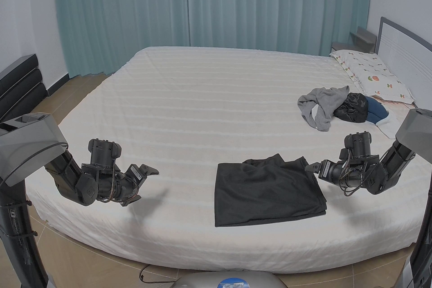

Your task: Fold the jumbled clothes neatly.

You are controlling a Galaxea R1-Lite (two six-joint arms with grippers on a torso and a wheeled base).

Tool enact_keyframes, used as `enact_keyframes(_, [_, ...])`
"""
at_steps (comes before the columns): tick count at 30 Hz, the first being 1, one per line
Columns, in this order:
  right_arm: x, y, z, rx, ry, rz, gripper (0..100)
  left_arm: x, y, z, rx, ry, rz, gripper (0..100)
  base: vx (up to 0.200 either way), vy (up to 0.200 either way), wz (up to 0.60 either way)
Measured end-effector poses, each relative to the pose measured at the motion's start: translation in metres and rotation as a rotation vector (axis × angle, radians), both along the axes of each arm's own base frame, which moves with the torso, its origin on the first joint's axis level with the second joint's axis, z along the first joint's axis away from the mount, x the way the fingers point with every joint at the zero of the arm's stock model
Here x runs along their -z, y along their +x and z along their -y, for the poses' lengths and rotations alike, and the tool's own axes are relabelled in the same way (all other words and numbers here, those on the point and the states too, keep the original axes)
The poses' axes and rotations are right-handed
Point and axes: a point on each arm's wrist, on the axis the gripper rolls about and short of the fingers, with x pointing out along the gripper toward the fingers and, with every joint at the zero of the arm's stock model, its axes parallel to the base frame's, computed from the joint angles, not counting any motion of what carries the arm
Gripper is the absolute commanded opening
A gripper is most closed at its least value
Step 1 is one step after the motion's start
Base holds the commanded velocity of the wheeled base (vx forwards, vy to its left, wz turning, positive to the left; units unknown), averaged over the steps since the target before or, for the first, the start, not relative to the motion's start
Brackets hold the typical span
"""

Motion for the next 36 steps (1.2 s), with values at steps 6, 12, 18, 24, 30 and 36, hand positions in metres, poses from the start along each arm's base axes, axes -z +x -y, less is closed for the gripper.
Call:
enact_keyframes(6, [-0.001,0.02,-0.011,-0.023,0.011,0.047,100,0.001,0.0,0.0,-0.005,0.006,-0.001,100,0.0,0.0,0.0])
enact_keyframes(12, [0.007,0.042,-0.026,-0.044,0.042,0.073,100,0.001,-0.001,0.0,-0.005,0.008,-0.003,100,0.0,0.0,0.0])
enact_keyframes(18, [0.022,0.055,-0.034,-0.056,0.044,0.067,100,0.002,-0.001,0.0,-0.004,0.009,-0.004,100,0.0,0.0,0.0])
enact_keyframes(24, [0.033,0.057,-0.032,-0.057,0.018,0.055,0,0.002,-0.001,0.0,-0.004,0.009,-0.004,100,0.0,0.0,0.0])
enact_keyframes(30, [0.038,0.057,-0.026,-0.044,0.016,0.043,0,0.002,0.0,0.0,-0.004,0.009,-0.004,100,0.0,0.0,0.0])
enact_keyframes(36, [0.036,0.061,-0.01,0.0,0.035,0.048,0,0.002,0.0,0.0,-0.004,0.009,-0.004,100,0.0,0.0,0.0])
